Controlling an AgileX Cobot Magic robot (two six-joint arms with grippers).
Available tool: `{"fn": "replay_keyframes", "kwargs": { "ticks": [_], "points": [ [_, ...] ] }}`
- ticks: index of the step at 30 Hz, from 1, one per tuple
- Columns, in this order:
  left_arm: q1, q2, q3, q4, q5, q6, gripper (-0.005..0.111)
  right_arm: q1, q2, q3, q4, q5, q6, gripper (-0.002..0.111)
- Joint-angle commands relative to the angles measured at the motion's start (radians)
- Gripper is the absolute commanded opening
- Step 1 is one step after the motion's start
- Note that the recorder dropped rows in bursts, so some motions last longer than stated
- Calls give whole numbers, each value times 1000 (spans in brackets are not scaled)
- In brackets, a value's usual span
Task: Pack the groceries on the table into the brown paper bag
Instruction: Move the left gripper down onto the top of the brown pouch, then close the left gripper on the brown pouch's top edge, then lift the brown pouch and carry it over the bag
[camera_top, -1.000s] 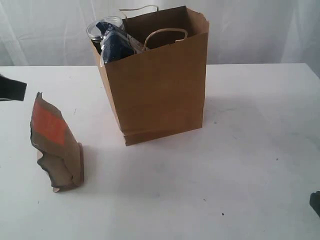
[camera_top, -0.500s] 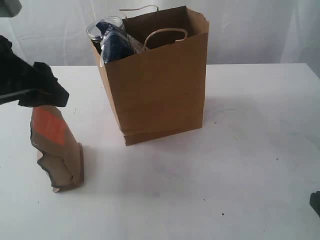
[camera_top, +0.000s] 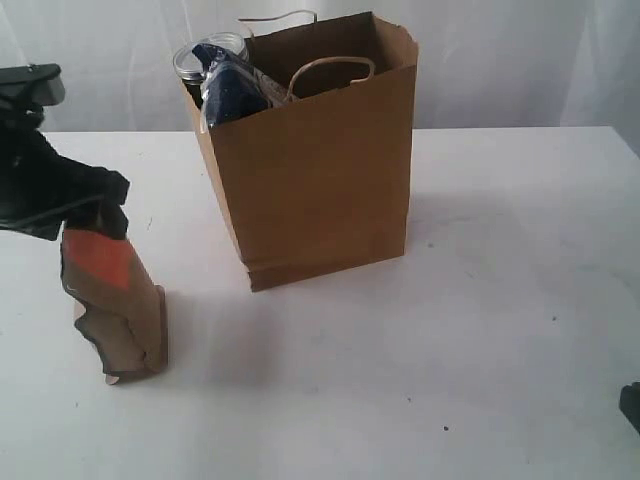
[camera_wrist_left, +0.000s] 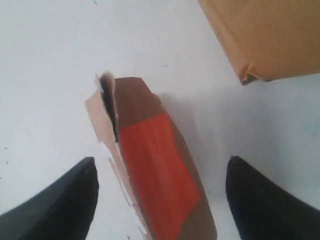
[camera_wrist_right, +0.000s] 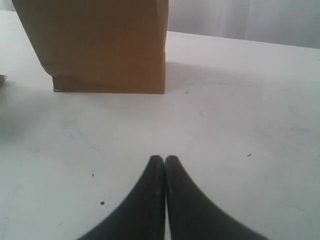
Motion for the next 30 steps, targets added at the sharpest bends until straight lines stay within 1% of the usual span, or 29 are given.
{"fn": "replay_keyframes", "kwargs": {
  "ticks": [1, 3, 4, 5, 6, 7, 10, 13, 19, 22, 24, 30],
  "points": [
    [3, 67, -5, 1, -2, 12, 70, -3, -7, 7, 0, -5, -10, 0],
    [3, 93, -1, 1, 3, 52, 51, -3, -7, 7, 0, -5, -10, 0],
    [3, 100, -1, 1, 5, 80, 32, -3, -7, 7, 0, -5, -10, 0],
    [3, 102, -1, 1, 5, 103, 22, -3, -7, 7, 0, -5, -10, 0],
    [1, 102, -1, 7, 7, 140, 2, -3, -7, 7, 0, -5, -10, 0],
    [1, 99, -1, 9, 8, 166, 0, -3, -7, 7, 0, -5, -10, 0],
    [-5, 61, -1, 9, 6, 206, 0, -3, -7, 7, 0, -5, -10, 0],
    [-8, -20, -10, 14, 3, 206, 0, -3, -7, 7, 0, -5, -10, 0],
    [-8, -208, -70, 39, 9, 208, 0, -3, -7, 7, 0, -5, -10, 0],
    [-8, -294, -135, 45, 9, 216, 0, -3, -7, 7, 0, -5, -10, 0],
    [-8, -332, -191, 43, 9, 253, 0, -3, -7, 7, 0, -5, -10, 0],
    [-8, -329, -365, -35, 3, 444, 0, -3, -7, 7, 0, -5, -10, 0]
  ]
}}
